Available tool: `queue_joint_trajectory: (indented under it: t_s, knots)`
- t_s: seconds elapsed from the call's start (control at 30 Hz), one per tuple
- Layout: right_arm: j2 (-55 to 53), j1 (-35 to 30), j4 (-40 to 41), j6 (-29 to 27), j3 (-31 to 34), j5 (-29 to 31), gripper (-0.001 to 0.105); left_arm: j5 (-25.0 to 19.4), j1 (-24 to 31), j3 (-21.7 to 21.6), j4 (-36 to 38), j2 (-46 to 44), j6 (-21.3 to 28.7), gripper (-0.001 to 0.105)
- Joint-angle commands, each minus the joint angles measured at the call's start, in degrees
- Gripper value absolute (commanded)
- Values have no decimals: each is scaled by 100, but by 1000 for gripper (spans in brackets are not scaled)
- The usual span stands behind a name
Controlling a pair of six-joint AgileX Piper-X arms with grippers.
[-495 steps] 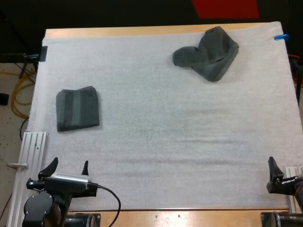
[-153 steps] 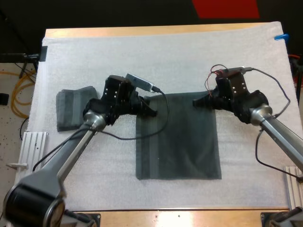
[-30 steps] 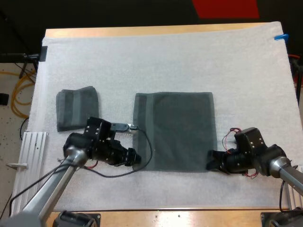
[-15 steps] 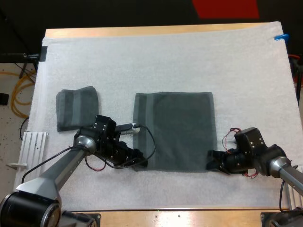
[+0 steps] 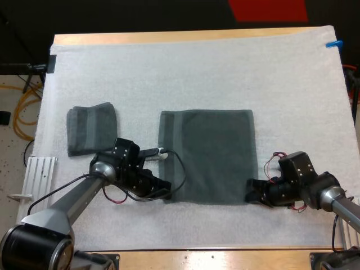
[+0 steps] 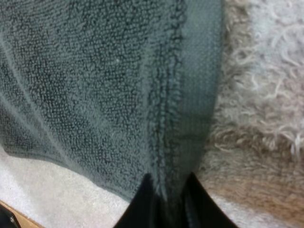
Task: Pick towel from pile fold and stack
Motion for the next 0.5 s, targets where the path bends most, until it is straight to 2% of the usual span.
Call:
queue_joint_trajectory:
  t_s: [0.0,0.2,0.27,0.33,0.4,0.47]
  knots:
    - [-1,4,-1,-63,4,-68,0,-7,-66,4,-55,17,20,0]
    - [-35,4,-1,36,4,-264,0,-42,-436,4,153,-20,68,0]
    - [-106,4,22,121,4,-295,0,-239,-622,4,373,-153,72,0]
    - [-286,4,184,175,4,-305,0,-699,-894,4,740,-463,159,0]
    - [-491,4,421,193,4,-305,0,-925,-1073,4,1000,-769,168,0]
    - [-709,4,662,191,4,-305,0,-923,-1202,4,1159,-1024,149,0]
